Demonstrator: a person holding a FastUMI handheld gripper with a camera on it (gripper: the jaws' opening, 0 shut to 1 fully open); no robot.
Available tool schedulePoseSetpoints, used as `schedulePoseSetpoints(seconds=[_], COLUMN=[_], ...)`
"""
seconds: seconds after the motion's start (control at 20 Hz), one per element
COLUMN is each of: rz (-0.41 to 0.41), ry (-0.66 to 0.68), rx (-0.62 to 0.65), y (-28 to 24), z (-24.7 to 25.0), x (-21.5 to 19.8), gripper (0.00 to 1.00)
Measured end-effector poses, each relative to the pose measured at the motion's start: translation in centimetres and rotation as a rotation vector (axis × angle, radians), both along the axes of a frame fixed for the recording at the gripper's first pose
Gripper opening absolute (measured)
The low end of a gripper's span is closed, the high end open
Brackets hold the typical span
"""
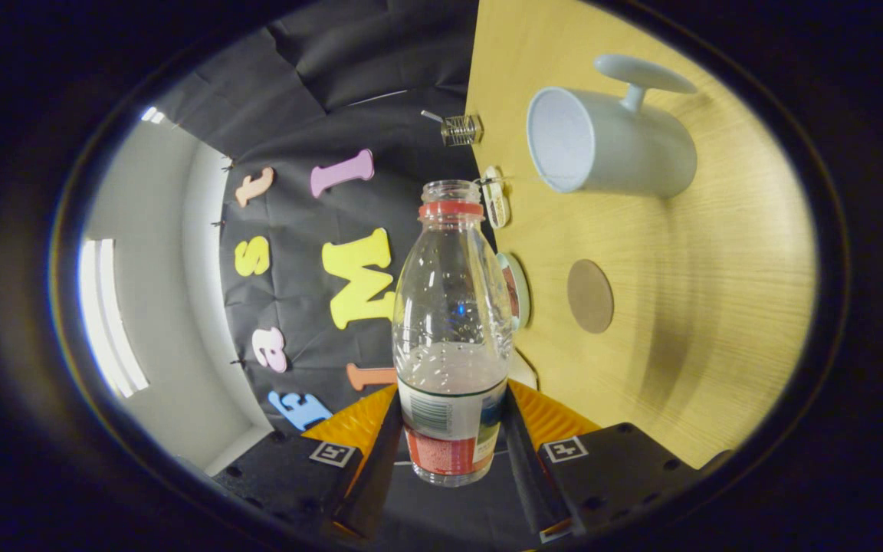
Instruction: Take the bottle from table, then pour the juice into the cup, finally place the bottle on the coaster
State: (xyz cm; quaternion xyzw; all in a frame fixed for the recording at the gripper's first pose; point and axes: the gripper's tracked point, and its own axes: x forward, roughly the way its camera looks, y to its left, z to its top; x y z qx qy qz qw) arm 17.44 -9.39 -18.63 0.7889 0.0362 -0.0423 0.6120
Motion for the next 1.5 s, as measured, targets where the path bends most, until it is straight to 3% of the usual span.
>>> schedulePoseSetpoints(seconds=[1.5], rz=[-0.060], ry=[-0.012], rx=[0.193], y=[-1.4], z=[3.4], x=[0.7], gripper=[0.74])
